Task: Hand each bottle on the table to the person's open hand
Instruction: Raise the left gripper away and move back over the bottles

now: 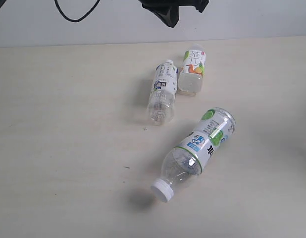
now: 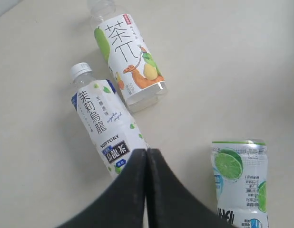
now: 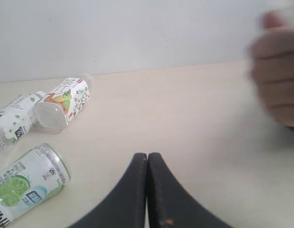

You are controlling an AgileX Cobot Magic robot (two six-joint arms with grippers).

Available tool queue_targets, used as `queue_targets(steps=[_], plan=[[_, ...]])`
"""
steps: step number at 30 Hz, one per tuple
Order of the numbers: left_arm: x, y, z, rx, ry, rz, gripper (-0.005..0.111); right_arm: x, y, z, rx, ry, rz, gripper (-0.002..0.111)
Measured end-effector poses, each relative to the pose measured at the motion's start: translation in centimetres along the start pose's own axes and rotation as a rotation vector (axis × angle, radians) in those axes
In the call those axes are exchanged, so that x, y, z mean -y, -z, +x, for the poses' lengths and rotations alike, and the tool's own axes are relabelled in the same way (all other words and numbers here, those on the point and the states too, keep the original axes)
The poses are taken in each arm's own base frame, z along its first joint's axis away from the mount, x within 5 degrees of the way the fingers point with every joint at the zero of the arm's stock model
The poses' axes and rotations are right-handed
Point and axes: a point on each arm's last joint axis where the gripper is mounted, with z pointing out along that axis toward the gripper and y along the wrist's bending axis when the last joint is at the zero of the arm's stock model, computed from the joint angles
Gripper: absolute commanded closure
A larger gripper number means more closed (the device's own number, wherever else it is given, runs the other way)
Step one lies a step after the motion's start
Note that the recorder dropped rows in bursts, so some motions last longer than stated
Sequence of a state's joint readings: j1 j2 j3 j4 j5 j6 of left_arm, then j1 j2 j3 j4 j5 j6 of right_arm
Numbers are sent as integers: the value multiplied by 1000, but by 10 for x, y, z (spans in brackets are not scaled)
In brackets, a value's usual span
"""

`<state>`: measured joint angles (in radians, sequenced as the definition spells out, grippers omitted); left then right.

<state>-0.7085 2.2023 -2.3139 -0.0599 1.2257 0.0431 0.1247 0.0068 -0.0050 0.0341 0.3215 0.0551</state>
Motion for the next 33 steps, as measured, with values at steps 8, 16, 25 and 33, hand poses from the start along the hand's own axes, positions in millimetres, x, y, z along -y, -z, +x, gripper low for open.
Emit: queue_targets(steps=[8, 16, 25, 33], plan=[[1, 0, 0, 1, -33, 15, 105, 0, 0, 0, 0, 0, 0, 108], [9, -1, 15, -56, -43, 101, 105, 0, 0, 0, 0, 0, 0, 108], [10, 20, 45, 62, -47, 89, 105, 0, 0, 0, 0, 0, 0, 108], [11, 50, 82, 171, -41, 61, 105, 0, 0, 0, 0, 0, 0, 108]])
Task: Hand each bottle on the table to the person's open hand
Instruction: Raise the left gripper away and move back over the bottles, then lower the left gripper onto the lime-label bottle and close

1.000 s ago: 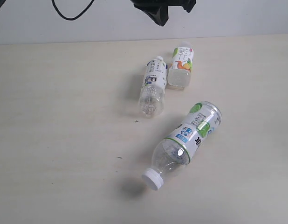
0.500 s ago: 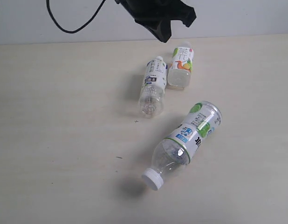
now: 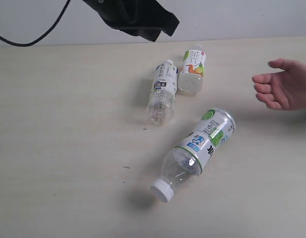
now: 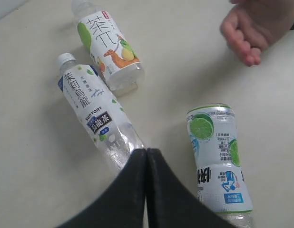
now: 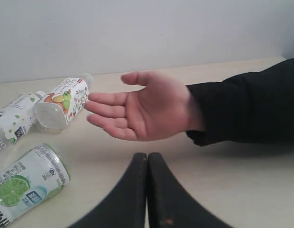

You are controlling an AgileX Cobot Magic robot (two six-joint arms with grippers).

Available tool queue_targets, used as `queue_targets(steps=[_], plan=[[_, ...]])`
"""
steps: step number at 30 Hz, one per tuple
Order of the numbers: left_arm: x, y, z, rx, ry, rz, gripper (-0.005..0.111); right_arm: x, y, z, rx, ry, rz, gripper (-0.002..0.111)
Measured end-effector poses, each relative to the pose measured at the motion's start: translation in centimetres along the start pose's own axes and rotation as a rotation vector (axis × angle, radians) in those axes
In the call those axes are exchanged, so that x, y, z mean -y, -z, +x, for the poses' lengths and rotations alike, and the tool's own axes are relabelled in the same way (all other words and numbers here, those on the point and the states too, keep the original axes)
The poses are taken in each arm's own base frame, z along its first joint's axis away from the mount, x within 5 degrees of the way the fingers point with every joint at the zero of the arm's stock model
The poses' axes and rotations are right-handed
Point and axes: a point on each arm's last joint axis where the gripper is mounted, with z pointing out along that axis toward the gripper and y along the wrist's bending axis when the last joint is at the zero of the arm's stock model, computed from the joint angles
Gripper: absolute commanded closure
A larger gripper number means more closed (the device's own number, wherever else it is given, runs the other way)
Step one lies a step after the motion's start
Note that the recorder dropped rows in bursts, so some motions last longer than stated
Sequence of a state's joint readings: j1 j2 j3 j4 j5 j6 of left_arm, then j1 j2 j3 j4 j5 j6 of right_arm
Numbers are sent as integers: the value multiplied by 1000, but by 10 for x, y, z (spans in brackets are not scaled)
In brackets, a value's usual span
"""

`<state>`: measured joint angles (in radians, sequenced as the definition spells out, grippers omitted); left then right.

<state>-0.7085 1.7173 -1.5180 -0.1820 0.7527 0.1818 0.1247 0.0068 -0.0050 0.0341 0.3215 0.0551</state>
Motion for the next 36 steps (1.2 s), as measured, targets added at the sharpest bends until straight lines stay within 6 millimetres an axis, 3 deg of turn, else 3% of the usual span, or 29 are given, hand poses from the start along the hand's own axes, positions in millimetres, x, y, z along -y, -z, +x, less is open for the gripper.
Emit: queue_targets(steps=[4, 12, 17, 25, 29, 36], plan=[[0, 10, 12, 66, 1, -19, 105, 0, 0, 0, 0, 0, 0, 108], [-1, -15, 24, 30, 17, -17, 105, 0, 0, 0, 0, 0, 0, 108], [23, -31, 28, -10, -67, 30, 105, 0, 0, 0, 0, 0, 0, 108], [49, -25, 21, -14, -136, 85, 104, 0, 0, 0, 0, 0, 0, 108], [51, -17, 12, -5, -143, 92, 94, 0, 0, 0, 0, 0, 0, 108], [53, -9, 2, 13, -151, 97, 63, 0, 0, 0, 0, 0, 0, 108]])
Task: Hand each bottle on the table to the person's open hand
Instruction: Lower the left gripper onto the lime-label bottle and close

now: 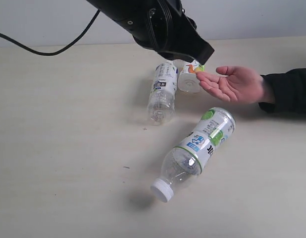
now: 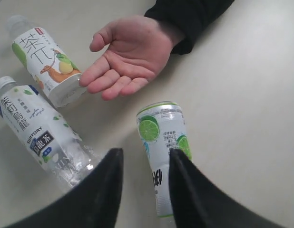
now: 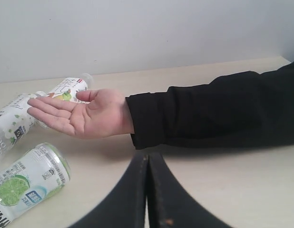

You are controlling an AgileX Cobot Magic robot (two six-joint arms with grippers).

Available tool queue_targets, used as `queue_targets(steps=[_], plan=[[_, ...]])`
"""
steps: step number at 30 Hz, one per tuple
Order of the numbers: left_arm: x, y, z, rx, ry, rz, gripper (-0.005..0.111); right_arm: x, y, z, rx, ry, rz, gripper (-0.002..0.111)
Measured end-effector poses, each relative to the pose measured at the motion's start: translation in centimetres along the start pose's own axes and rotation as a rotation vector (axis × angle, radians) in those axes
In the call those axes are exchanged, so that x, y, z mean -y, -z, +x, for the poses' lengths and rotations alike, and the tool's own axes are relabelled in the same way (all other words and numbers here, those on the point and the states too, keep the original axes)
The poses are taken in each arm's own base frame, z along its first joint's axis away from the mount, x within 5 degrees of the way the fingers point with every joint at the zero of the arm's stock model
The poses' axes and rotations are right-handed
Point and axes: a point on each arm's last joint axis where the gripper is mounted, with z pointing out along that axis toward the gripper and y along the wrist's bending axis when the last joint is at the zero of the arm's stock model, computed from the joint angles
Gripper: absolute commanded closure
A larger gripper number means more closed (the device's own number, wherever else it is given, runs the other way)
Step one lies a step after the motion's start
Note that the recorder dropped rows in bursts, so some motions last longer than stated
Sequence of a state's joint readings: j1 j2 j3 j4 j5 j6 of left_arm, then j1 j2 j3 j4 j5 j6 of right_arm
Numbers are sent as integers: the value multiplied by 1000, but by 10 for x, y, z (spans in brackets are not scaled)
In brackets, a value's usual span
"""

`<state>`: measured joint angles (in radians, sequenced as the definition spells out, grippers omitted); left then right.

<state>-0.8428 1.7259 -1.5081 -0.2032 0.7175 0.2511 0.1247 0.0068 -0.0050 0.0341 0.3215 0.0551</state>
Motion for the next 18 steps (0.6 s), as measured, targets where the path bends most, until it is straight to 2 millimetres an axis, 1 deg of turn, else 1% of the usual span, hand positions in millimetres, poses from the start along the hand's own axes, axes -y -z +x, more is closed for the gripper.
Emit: queue_targets(steps=[3, 6, 9, 12, 14, 17, 18], plan=[[0, 1, -1, 4, -1, 0, 57, 0, 0, 0, 0, 0, 0, 108], [0, 1, -2, -2, 0, 3, 56, 0, 0, 0, 0, 0, 0, 108], [0, -5, -5, -29, 8, 11, 56, 0, 0, 0, 0, 0, 0, 108], [-1, -20, -9, -103, 22, 32, 56, 0, 0, 0, 0, 0, 0, 108], [1, -35, -10, -173, 33, 52, 56, 0, 0, 0, 0, 0, 0, 108], [8, -61, -8, -280, 24, 77, 46, 0, 0, 0, 0, 0, 0, 108], [11, -70, -7, -306, 18, 84, 41, 0, 0, 0, 0, 0, 0, 108]])
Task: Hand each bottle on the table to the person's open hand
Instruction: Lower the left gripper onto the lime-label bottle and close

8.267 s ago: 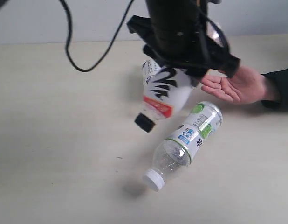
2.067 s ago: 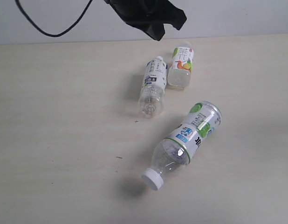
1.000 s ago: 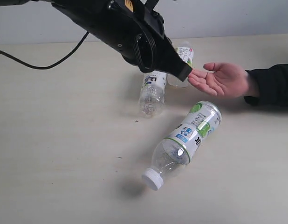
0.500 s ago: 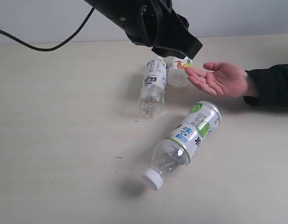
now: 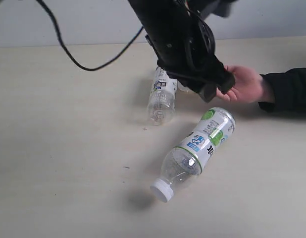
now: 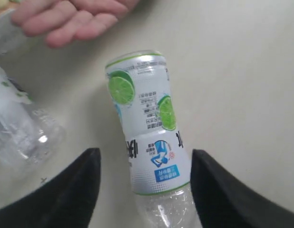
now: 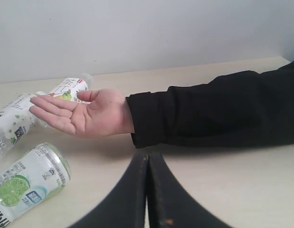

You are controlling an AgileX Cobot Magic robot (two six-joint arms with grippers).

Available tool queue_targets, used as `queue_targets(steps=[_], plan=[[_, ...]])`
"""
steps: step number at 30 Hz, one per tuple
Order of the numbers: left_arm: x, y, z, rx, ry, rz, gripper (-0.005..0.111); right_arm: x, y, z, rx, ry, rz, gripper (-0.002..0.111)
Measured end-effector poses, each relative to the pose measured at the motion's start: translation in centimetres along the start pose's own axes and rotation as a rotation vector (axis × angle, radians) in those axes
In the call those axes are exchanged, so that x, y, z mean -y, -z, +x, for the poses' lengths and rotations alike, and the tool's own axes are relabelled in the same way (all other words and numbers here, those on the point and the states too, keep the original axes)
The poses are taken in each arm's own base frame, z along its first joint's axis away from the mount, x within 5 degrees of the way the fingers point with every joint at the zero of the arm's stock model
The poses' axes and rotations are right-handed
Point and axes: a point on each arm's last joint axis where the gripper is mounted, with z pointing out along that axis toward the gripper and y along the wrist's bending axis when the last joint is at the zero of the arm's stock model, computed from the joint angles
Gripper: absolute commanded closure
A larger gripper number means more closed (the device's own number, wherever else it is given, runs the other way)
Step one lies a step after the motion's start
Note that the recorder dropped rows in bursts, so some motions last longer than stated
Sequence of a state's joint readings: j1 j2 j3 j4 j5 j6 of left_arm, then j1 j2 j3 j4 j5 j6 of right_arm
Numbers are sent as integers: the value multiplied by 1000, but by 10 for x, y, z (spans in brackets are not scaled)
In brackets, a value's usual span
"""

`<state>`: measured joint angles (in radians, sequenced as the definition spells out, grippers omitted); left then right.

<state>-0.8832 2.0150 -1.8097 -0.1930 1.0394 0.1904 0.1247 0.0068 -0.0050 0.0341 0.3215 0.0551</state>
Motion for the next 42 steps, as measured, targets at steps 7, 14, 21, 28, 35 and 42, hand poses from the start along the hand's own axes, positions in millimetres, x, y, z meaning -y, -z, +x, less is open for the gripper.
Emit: queue_targets(steps=[7, 14, 21, 28, 35, 42], plan=[[23, -55, -9, -105, -65, 19, 24, 0, 0, 0, 0, 0, 0, 108], [21, -82, -5, -158, -28, -14, 24, 0, 0, 0, 0, 0, 0, 108], [18, -92, -2, -178, 0, -28, 24, 0, 0, 0, 0, 0, 0, 108], [16, -108, 3, -214, 15, -28, 24, 0, 0, 0, 0, 0, 0, 108], [15, -121, 8, -244, 31, -29, 24, 0, 0, 0, 0, 0, 0, 108], [13, -123, 9, -248, 38, -48, 24, 0, 0, 0, 0, 0, 0, 108]])
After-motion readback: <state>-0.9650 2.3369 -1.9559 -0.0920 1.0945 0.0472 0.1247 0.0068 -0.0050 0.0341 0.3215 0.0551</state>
